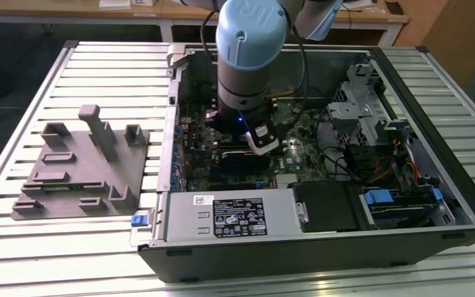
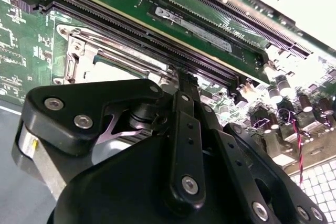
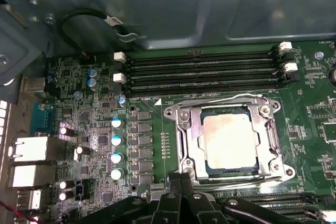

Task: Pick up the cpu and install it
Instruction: 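Install the second cpu locking lever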

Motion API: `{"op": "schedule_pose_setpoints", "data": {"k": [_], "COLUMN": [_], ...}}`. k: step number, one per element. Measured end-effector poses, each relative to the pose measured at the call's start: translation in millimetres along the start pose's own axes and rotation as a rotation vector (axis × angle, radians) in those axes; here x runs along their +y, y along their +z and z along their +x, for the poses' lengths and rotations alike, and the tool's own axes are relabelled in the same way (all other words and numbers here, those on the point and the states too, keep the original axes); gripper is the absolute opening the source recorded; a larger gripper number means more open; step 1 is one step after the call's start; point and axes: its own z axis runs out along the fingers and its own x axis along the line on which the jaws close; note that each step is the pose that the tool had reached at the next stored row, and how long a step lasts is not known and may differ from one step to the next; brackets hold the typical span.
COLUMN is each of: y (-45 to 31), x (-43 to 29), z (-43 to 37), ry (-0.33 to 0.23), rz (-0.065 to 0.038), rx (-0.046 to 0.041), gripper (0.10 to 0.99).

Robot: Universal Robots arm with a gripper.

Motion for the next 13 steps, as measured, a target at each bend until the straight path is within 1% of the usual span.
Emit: {"op": "schedule_pose_setpoints", "data": {"k": [4,8,13], "y": [1.1,1.6,2.5], "x": [0.0,0.0,-0.1], "z": [0.9,3.0,5.1], "ry": [0.000,0.000,0.000], "rz": [-0.011,-0.018,-0.021], "rx": [0.0007,0.0014,0.0019], "gripper": [0.106,0.106,0.106]}}
